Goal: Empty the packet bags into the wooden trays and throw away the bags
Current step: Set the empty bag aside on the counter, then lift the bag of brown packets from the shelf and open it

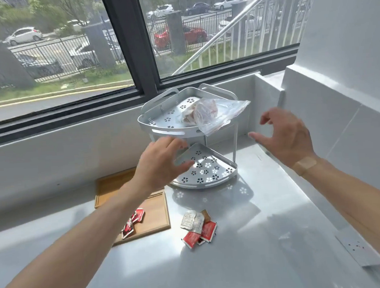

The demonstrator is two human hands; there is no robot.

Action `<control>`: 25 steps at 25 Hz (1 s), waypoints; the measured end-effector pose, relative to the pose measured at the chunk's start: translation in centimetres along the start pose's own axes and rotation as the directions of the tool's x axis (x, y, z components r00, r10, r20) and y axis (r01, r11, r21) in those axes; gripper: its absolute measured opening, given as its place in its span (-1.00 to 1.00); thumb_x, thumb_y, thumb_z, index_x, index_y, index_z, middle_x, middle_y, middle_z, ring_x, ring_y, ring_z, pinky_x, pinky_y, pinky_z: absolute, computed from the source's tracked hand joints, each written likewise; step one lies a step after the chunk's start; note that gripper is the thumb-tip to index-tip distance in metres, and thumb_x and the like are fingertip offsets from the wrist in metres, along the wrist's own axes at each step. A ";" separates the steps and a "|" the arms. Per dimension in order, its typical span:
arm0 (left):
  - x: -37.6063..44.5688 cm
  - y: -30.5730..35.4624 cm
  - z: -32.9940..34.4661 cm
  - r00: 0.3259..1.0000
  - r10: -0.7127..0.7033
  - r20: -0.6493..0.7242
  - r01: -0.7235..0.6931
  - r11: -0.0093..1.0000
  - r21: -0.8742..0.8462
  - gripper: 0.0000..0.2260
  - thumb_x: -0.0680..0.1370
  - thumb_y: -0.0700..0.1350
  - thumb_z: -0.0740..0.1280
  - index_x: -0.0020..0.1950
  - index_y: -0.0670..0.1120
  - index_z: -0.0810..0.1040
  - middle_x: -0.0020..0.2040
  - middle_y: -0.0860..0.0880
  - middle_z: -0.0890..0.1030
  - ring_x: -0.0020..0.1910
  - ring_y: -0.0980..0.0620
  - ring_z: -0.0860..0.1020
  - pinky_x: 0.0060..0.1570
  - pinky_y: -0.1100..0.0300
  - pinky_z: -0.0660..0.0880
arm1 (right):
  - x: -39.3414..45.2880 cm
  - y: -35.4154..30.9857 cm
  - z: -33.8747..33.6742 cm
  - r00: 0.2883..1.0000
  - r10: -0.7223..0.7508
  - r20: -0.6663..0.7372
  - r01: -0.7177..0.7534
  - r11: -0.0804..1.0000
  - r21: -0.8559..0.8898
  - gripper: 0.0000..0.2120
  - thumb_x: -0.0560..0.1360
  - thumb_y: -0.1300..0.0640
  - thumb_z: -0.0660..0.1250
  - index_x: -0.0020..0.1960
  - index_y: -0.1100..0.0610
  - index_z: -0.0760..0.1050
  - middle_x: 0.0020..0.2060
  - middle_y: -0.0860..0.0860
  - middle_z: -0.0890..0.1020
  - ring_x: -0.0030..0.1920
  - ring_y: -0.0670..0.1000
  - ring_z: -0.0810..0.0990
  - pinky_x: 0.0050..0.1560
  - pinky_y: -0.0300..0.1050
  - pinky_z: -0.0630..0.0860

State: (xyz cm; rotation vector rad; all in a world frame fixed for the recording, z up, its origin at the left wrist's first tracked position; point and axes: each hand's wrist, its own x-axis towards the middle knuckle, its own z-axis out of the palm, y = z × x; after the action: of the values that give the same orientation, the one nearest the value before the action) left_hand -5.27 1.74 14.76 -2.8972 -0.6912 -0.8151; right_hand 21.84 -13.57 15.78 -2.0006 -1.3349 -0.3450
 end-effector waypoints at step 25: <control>8.4 -1.7 -11.1 0.930 -0.326 -0.168 0.322 0.945 -0.048 -0.85 0.63 -0.07 0.23 0.08 -0.10 0.55 -0.08 -0.15 0.67 -0.12 -0.22 0.59 -0.21 0.04 0.47 | 10.3 -12.7 -2.3 0.924 -0.381 -0.041 0.382 0.924 0.001 -0.88 0.55 0.16 0.35 -0.01 0.14 0.67 -0.12 0.09 0.72 -0.08 0.20 0.61 -0.02 0.08 0.52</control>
State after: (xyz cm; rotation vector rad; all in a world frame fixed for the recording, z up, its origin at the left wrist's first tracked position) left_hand -4.97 4.76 28.43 -2.7195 -1.1659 -1.0970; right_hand 15.37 -5.00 28.33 -1.7072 -1.6971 -0.5535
